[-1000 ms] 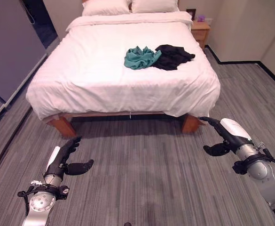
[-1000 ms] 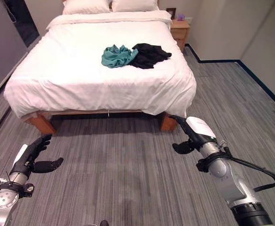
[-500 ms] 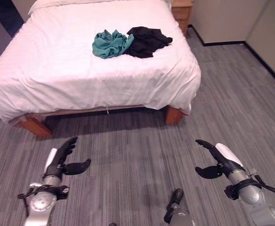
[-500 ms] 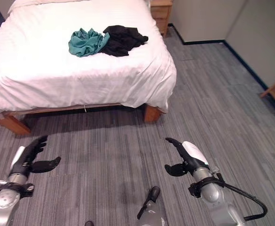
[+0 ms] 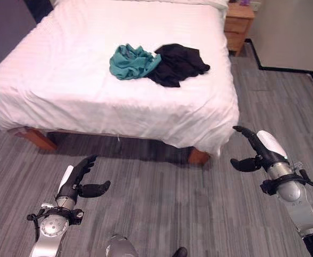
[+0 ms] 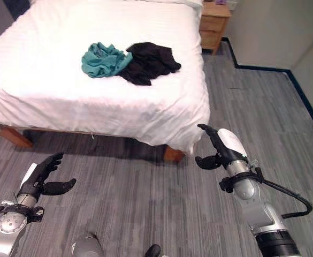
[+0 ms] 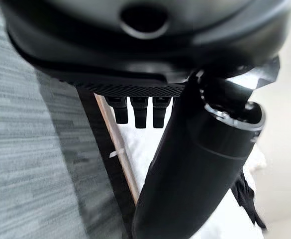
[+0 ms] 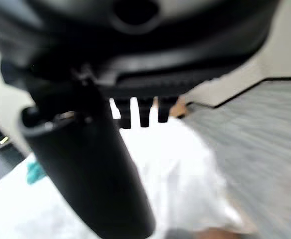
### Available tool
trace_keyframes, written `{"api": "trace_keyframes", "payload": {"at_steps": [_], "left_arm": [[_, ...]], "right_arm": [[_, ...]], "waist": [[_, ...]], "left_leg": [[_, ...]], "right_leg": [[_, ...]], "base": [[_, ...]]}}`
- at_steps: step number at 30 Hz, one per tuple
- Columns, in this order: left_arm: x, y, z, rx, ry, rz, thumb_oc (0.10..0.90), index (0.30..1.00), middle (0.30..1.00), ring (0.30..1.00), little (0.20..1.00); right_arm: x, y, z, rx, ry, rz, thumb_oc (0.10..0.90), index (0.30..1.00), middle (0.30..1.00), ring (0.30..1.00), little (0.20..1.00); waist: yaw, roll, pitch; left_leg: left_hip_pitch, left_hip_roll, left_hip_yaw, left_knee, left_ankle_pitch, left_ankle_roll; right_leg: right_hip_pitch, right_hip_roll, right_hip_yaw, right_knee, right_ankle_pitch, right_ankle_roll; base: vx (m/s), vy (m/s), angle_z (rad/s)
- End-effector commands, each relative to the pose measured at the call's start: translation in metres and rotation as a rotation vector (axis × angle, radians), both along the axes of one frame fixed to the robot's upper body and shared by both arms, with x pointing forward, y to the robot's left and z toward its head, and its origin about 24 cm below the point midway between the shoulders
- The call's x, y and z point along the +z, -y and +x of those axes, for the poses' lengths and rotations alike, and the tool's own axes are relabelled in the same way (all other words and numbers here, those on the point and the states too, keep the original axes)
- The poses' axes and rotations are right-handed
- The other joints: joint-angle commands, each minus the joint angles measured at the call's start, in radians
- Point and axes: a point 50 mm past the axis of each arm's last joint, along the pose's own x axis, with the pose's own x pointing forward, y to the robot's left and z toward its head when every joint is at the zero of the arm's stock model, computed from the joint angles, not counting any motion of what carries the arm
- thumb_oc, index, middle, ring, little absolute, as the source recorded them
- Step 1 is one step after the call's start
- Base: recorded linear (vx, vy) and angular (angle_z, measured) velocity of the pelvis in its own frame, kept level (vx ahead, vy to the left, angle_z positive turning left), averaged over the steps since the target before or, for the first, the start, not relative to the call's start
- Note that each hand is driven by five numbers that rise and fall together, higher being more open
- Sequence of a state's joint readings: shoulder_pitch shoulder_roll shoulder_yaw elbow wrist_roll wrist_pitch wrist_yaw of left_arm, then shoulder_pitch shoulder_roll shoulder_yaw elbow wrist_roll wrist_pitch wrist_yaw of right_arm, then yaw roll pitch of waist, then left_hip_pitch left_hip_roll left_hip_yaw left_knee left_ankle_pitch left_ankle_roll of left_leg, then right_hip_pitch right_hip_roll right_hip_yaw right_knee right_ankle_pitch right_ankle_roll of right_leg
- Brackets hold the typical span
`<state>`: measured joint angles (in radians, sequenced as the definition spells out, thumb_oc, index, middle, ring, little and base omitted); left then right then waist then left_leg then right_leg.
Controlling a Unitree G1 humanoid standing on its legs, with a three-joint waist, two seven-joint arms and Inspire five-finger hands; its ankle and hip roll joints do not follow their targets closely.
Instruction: Pick up bed clothes into laundry basket.
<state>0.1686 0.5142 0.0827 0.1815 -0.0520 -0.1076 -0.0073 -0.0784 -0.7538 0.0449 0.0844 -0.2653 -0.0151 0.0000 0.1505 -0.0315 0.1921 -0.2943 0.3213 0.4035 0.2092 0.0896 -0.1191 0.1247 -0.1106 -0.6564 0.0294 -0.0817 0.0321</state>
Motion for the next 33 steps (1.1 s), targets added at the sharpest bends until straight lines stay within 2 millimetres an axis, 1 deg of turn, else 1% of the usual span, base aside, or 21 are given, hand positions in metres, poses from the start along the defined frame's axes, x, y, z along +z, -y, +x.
{"api": "trace_keyframes", "payload": {"at_steps": [1, 4, 6, 9, 10, 11, 12, 14, 15, 16, 17, 19, 20, 22, 23, 24, 25, 26, 28, 32, 33], "left_arm": [[0.068, -0.008, 0.023, -0.027, 0.312, 0.114, 0.8, 0.9, 0.9, 0.9, 0.9], [0.067, -0.009, 0.022, -0.02, 0.313, 0.113, 0.8, 0.9, 0.9, 0.9, 0.9], [0.06, -0.017, 0.014, 0.013, 0.282, 0.102, 0.8, 0.9, 0.9, 0.9, 0.9], [0.054, -0.026, 0.004, 0.045, 0.24, 0.112, 0.8, 0.9, 0.9, 0.9, 0.9], [0.054, -0.027, 0.003, 0.045, 0.238, 0.113, 0.8, 0.9, 0.9, 0.9, 0.9], [0.053, -0.029, 0.002, 0.029, 0.214, 0.133, 0.8, 0.9, 0.9, 0.9, 0.9], [0.052, -0.029, 0.002, 0.017, 0.197, 0.145, 0.8, 0.9, 0.9, 0.9, 0.9], [0.05, -0.03, 0.002, 0.006, 0.176, 0.154, 0.8, 0.9, 0.9, 0.9, 0.9], [0.05, -0.03, 0.002, 0.006, 0.177, 0.154, 0.8, 0.9, 0.9, 0.9, 0.9], [0.047, -0.032, -0.003, 0.011, 0.162, 0.157, 0.8, 0.9, 0.9, 0.9, 0.9], [0.046, -0.033, -0.006, 0.015, 0.155, 0.158, 0.8, 0.9, 0.9, 0.9, 0.9], [0.045, -0.033, -0.009, 0.008, 0.141, 0.164, 0.8, 0.9, 0.9, 0.9, 0.9], [0.046, -0.032, -0.007, 0.003, 0.144, 0.164, 0.8, 0.9, 0.9, 0.9, 0.9], [0.045, -0.029, -0.006, -0.006, 0.148, 0.145, 0.8, 0.9, 0.9, 0.9, 0.9], [0.044, -0.026, -0.004, -0.013, 0.151, 0.134, 0.8, 0.9, 0.9, 0.9, 0.9], [0.042, -0.024, -0.003, -0.019, 0.147, 0.121, 0.8, 0.9, 0.9, 0.9, 0.9], [0.042, -0.023, -0.002, -0.022, 0.146, 0.121, 0.8, 0.9, 0.9, 0.9, 0.9], [0.039, -0.019, 0.003, -0.034, 0.144, 0.113, 0.8, 0.9, 0.9, 0.9, 0.9], [0.036, -0.017, 0.006, -0.038, 0.136, 0.105, 0.8, 0.9, 0.9, 0.9, 0.9], [0.03, -0.012, 0.003, -0.055, 0.115, 0.095, 0.8, 0.9, 0.9, 0.9, 0.9], [0.028, -0.009, 0.002, -0.068, 0.104, 0.1, 0.8, 0.9, 0.9, 0.9, 0.9]], "right_arm": [[0.064, -0.007, 0.017, 0.094, 0.265, -0.064, 0.8, 0.9, 0.9, 0.9, 0.9], [0.064, -0.01, 0.019, 0.103, 0.268, -0.062, 0.8, 0.9, 0.9, 0.9, 0.9], [0.069, -0.015, 0.02, 0.13, 0.283, -0.07, 0.8, 0.9, 0.9, 0.9, 0.9], [0.066, -0.014, 0.021, 0.115, 0.284, -0.06, 0.8, 0.9, 0.9, 0.9, 0.9], [0.066, -0.014, 0.021, 0.115, 0.282, -0.058, 0.8, 0.9, 0.9, 0.9, 0.9], [0.061, -0.011, 0.02, 0.088, 0.274, -0.06, 0.8, 0.9, 0.9, 0.9, 0.9], [0.059, -0.01, 0.02, 0.071, 0.275, -0.052, 0.8, 0.9, 0.9, 0.9, 0.9], [0.062, -0.01, 0.021, 0.056, 0.298, -0.068, 0.8, 0.9, 0.9, 0.9, 0.9], [0.062, -0.011, 0.021, 0.056, 0.298, -0.069, 0.8, 0.9, 0.9, 0.9, 0.9], [0.067, -0.009, 0.022, 0.043, 0.317, -0.1, 0.8, 0.9, 0.9, 0.9, 0.9], [0.069, -0.009, 0.022, 0.043, 0.323, -0.107, 0.8, 0.9, 0.9, 0.9, 0.9], [0.072, -0.008, 0.022, 0.041, 0.332, -0.099, 0.8, 0.9, 0.9, 0.9, 0.9], [0.073, -0.007, 0.021, 0.035, 0.335, -0.092, 0.8, 0.9, 0.9, 0.9, 0.9], [0.074, -0.002, 0.019, 0.024, 0.34, -0.095, 0.8, 0.9, 0.9, 0.9, 0.9], [0.074, 0.001, 0.016, 0.012, 0.344, -0.096, 0.8, 0.9, 0.9, 0.9, 0.9], [0.072, 0.005, 0.013, -0.003, 0.34, -0.101, 0.8, 0.9, 0.9, 0.9, 0.9], [0.072, 0.005, 0.013, -0.005, 0.34, -0.102, 0.8, 0.9, 0.9, 0.9, 0.9], [0.068, 0.01, 0.007, -0.035, 0.337, -0.099, 0.8, 0.9, 0.9, 0.9, 0.9], [0.068, 0.01, 0.001, -0.041, 0.34, -0.103, 0.8, 0.9, 0.9, 0.9, 0.9], [0.065, 0.013, -0.001, -0.057, 0.338, -0.106, 0.8, 0.9, 0.9, 0.9, 0.9], [0.061, 0.016, -0.003, -0.071, 0.32, -0.109, 0.8, 0.9, 0.9, 0.9, 0.9]], "waist": [[0.043, 0.001, -0.003], [0.047, 0.003, 0.005], [0.078, 0.006, 0.0], [0.068, 0.0, -0.028], [0.071, 0.0, -0.025], [0.065, -0.029, -0.034], [0.057, -0.038, -0.035], [0.043, -0.047, -0.032], [0.047, -0.05, -0.03], [0.028, -0.038, -0.022], [0.03, -0.036, -0.021], [0.014, -0.039, -0.016], [0.0, -0.043, -0.01], [-0.015, -0.057, -0.006], [-0.026, -0.067, -0.005], [-0.038, -0.073, -0.004], [-0.039, -0.071, -0.006], [-0.064, -0.07, -0.009], [-0.081, -0.071, -0.012], [-0.079, -0.078, -0.028], [-0.082, -0.089, -0.06]], "left_leg": [[0.15, 0.075, -0.026, -0.216, 0.094, -0.082], [0.162, 0.078, -0.04, -0.268, 0.118, -0.085], [0.156, 0.124, -0.11, -0.27, 0.152, -0.101], [0.221, 0.143, -0.098, -0.278, 0.136, -0.114], [0.218, 0.143, -0.083, -0.272, 0.145, -0.107], [0.249, 0.111, -0.055, -0.265, 0.121, -0.09], [0.264, 0.096, -0.041, -0.263, 0.106, -0.076], [0.31, 0.068, -0.001, -0.265, 0.068, -0.044], [0.314, 0.064, 0.006, -0.264, 0.066, -0.041], [0.361, 0.046, 0.035, -0.271, 0.035, -0.013], [0.377, 0.036, 0.056, -0.273, 0.021, 0.0], [0.407, 0.012, 0.055, -0.282, -0.006, 0.015], [0.423, -0.006, 0.042, -0.288, -0.02, 0.019], [0.444, -0.046, 0.014, -0.293, -0.047, 0.023], [0.462, -0.07, 0.005, -0.296, -0.065, 0.021], [0.483, -0.087, -0.005, -0.296, -0.085, 0.018], [0.482, -0.085, -0.008, -0.296, -0.087, 0.018], [0.512, -0.095, -0.024, -0.296, -0.116, 0.01], [0.526, -0.098, -0.042, -0.296, -0.131, 0.006], [0.556, -0.126, -0.045, -0.296, -0.166, 0.02], [0.587, -0.154, -0.048, -0.296, -0.208, 0.022]], "right_leg": [[0.006, -0.081, 0.041, -0.117, 0.116, 0.174], [0.031, -0.081, 0.04, -0.116, 0.108, 0.179], [0.069, -0.097, 0.052, -0.11, 0.114, 0.184], [0.103, -0.109, 0.079, -0.102, 0.115, 0.205], [0.096, -0.114, 0.068, -0.095, 0.126, 0.203], [0.106, -0.155, 0.095, -0.038, 0.125, 0.219], [0.099, -0.174, 0.103, 0.009, 0.138, 0.222], [0.059, -0.235, 0.123, 0.134, 0.199, 0.23], [0.053, -0.241, 0.13, 0.142, 0.197, 0.23], [-0.015, -0.297, 0.139, 0.284, 0.299, 0.23], [-0.043, -0.316, 0.141, 0.336, 0.316, 0.23], [-0.098, -0.281, 0.163, 0.36, 0.328, 0.23], [-0.137, -0.233, 0.194, 0.334, 0.3, 0.23], [-0.174, -0.143, 0.234, 0.238, 0.248, 0.23], [-0.19, -0.122, 0.237, 0.15, 0.238, 0.23], [-0.215, -0.114, 0.226, 0.06, 0.244, 0.229], [-0.21, -0.111, 0.222, 0.05, 0.248, 0.229], [-0.259, -0.111, 0.21, -0.046, 0.282, 0.229], [-0.285, -0.116, 0.207, -0.078, 0.302, 0.23], [-0.241, -0.137, 0.122, -0.083, 0.325, 0.228], [-0.209, -0.147, 0.099, -0.096, 0.322, 0.221]], "base": [[0.25, 0.207, -0.14], [0.14, 0.139, -0.12], [0.26, 0.512, 0.3], [0.21, 0.298, -0.06], [0.2, 0.3, -0.03], [0.14, 0.307, -0.07], [0.23, 0.386, -0.09], [0.09, 0.259, -0.21], [0.07, 0.345, -0.25], [0.05, 0.337, -0.27], [0.11, 0.418, -0.39], [0.16, 0.271, -0.42], [0.23, 0.234, -0.41], [0.26, 0.187, -0.48], [0.33, 0.146, -0.26], [0.27, 0.092, 0.07], [0.4, 0.122, 0.25], [0.38, 0.079, 0.42], [0.37, 0.043, 0.6], [0.24, 0.011, 0.71], [0.24, 0.028, 0.22]]}}
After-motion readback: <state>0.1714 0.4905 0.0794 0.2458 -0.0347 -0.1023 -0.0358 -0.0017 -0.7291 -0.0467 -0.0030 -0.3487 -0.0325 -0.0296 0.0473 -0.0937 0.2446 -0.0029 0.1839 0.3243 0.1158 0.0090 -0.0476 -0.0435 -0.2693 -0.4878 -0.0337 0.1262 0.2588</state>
